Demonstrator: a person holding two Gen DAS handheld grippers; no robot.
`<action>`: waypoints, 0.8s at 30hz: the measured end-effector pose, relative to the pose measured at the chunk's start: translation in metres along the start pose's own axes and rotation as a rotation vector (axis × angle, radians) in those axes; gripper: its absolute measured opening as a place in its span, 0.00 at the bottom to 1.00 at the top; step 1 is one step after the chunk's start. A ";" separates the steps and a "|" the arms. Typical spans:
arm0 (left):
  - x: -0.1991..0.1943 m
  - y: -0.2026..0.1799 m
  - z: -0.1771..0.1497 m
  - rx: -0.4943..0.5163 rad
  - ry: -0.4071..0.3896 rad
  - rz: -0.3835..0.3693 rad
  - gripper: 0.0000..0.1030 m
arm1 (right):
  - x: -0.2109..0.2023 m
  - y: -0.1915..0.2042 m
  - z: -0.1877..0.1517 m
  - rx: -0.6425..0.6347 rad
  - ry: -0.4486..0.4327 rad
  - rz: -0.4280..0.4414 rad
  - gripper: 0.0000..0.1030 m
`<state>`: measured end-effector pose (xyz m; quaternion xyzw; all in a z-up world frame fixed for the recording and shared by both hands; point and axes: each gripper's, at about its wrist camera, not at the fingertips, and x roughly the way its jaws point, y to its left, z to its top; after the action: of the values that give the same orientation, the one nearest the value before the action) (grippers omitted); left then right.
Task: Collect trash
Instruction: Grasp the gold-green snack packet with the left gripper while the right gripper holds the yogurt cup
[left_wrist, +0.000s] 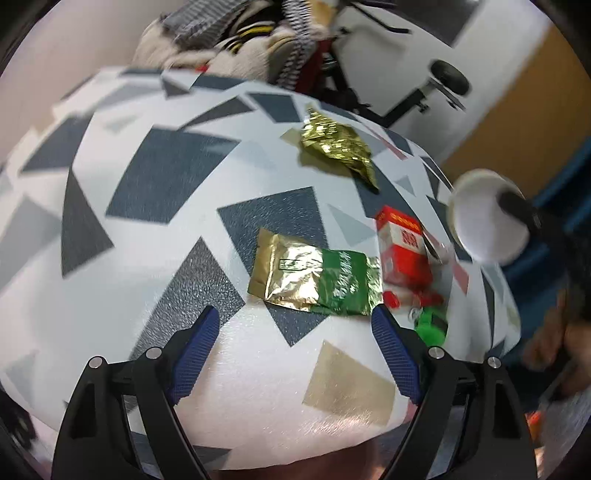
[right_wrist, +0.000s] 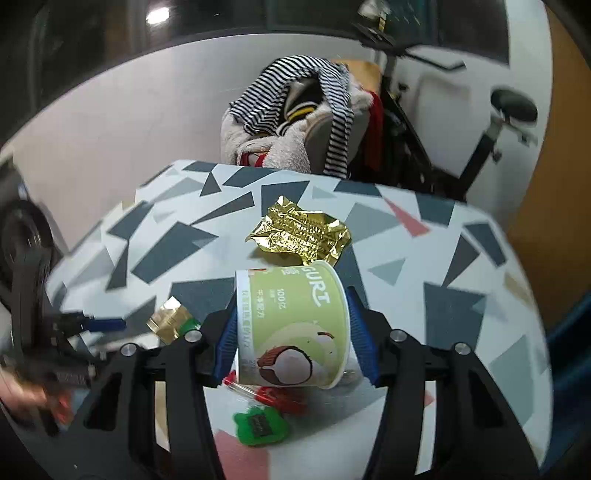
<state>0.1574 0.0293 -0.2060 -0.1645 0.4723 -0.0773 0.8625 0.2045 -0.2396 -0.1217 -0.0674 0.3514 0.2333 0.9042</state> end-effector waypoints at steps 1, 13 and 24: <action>0.003 0.003 0.001 -0.033 0.009 -0.003 0.79 | -0.001 0.002 -0.003 -0.021 -0.005 -0.001 0.53; 0.026 0.035 0.019 -0.206 -0.008 -0.057 0.43 | -0.001 0.000 -0.010 -0.026 -0.006 0.031 0.53; 0.012 0.024 0.022 -0.102 -0.059 -0.071 0.01 | -0.005 0.001 -0.020 -0.008 -0.003 0.034 0.53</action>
<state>0.1820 0.0528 -0.2133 -0.2272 0.4441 -0.0787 0.8631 0.1883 -0.2468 -0.1333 -0.0644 0.3504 0.2502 0.9003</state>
